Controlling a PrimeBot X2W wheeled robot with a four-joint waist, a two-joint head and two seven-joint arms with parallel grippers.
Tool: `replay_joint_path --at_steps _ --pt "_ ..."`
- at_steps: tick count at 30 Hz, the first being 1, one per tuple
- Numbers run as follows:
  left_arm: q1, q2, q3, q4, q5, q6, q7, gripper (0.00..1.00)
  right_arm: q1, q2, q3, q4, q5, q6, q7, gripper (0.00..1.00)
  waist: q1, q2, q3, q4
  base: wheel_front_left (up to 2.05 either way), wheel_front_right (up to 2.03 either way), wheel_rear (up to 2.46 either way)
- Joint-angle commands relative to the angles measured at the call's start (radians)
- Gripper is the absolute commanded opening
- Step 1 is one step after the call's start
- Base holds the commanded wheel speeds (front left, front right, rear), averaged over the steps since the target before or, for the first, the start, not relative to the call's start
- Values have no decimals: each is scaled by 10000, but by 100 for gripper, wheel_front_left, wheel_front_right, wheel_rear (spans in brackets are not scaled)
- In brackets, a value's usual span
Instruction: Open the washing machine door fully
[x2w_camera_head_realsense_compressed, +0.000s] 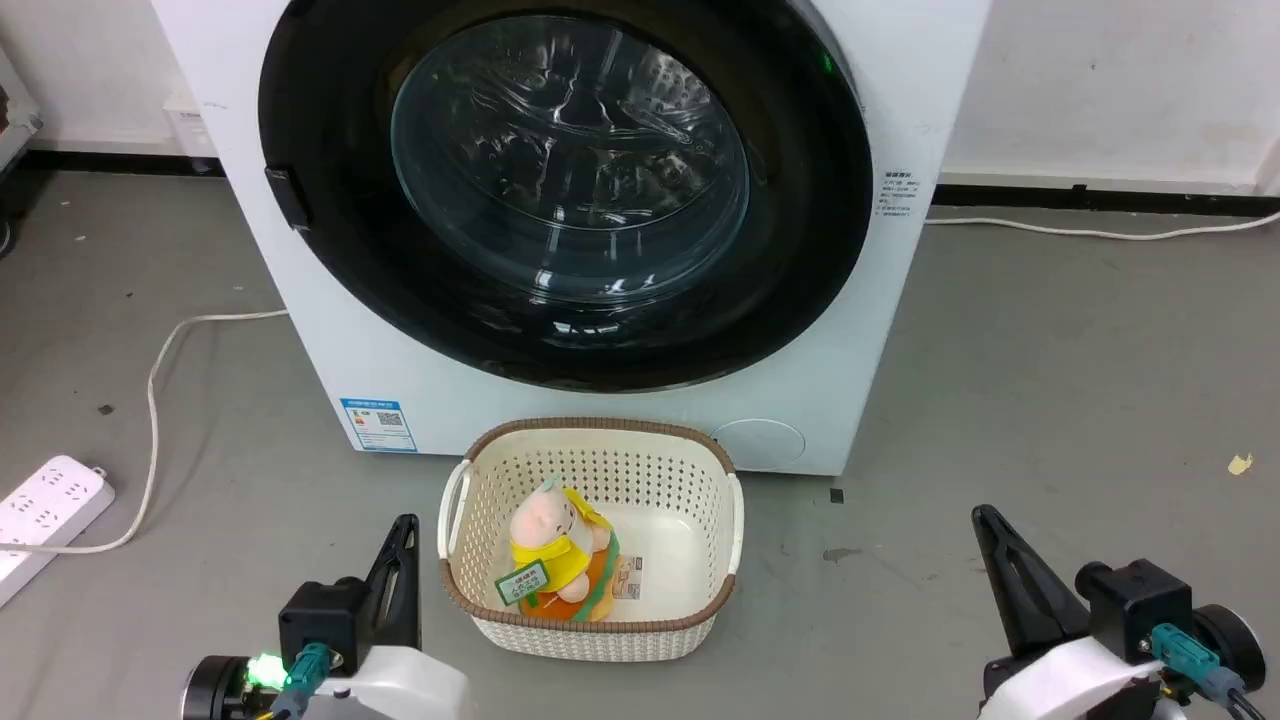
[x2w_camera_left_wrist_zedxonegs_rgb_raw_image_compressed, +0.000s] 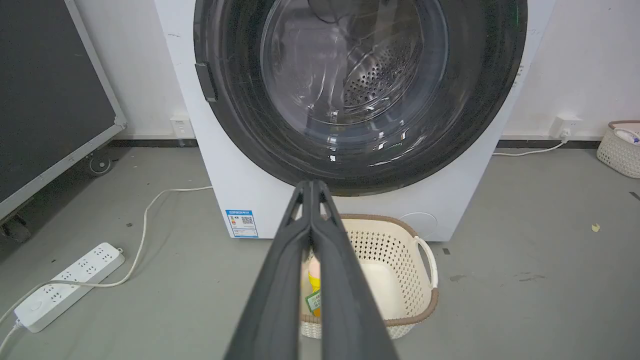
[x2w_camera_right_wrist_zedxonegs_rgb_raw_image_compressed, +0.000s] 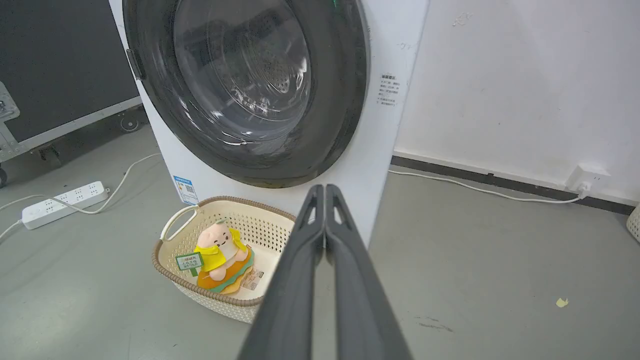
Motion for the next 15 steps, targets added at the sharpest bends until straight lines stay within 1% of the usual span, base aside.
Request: replay_joint_path --at_steps 1,15 --pt "-41 4 60 -29 72 -29 42 0 -36 26 -8 -50 -52 -2 16 0 0 0 1 -2 0 0 0" --pt "-60 6 119 -82 116 -60 121 0 -54 40 -12 -77 -82 -3 97 0 0 0 14 -29 0 0 0"
